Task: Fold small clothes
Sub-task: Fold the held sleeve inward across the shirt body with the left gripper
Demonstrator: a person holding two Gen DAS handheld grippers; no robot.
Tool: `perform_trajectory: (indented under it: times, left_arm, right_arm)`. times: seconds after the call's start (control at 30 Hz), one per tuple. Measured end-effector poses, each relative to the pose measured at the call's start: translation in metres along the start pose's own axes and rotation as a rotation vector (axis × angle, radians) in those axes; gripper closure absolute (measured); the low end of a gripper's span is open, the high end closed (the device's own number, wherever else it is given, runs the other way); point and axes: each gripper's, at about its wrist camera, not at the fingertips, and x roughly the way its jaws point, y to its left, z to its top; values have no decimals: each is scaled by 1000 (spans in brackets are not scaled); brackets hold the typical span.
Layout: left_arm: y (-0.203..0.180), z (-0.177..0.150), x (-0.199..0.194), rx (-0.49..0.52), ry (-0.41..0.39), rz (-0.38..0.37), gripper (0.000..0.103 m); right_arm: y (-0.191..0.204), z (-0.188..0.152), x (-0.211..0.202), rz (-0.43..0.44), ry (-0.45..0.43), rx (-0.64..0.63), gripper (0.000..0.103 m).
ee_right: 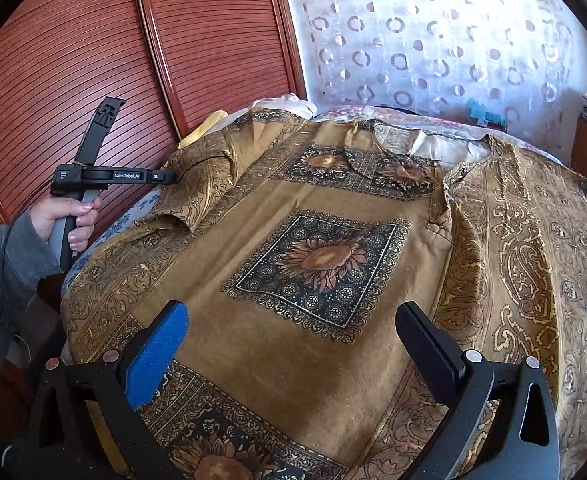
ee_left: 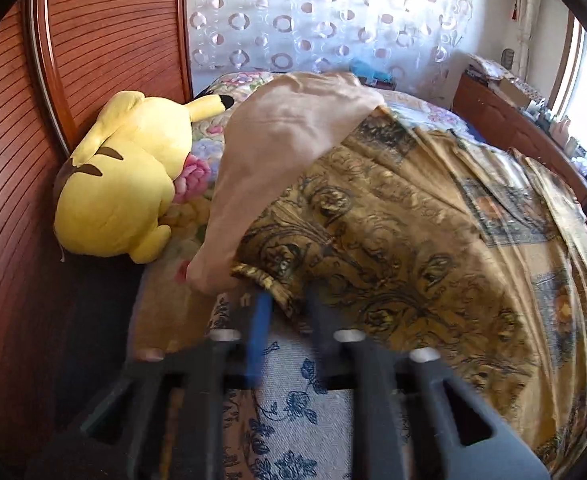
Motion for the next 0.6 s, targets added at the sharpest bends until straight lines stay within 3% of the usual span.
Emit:
perform_trajectory:
  times: [0.2, 0.4, 0.53, 0.6]
  left_arm:
    - [-21, 6, -39, 54, -115, 4, 98]
    - [-82, 24, -82, 168, -198, -112, 98]
    - [-129, 36, -89, 250, -199, -176, 97]
    - [-146, 41, -90, 289, -199, -196, 89]
  right_arm:
    - [0, -1, 0, -3, -4, 2, 0]
    - [-4, -2, -3, -9, -14, 18, 0]
    - [-9, -3, -5, -14, -24, 44, 0]
    - [-9, -3, -6, -11, -23, 47, 0]
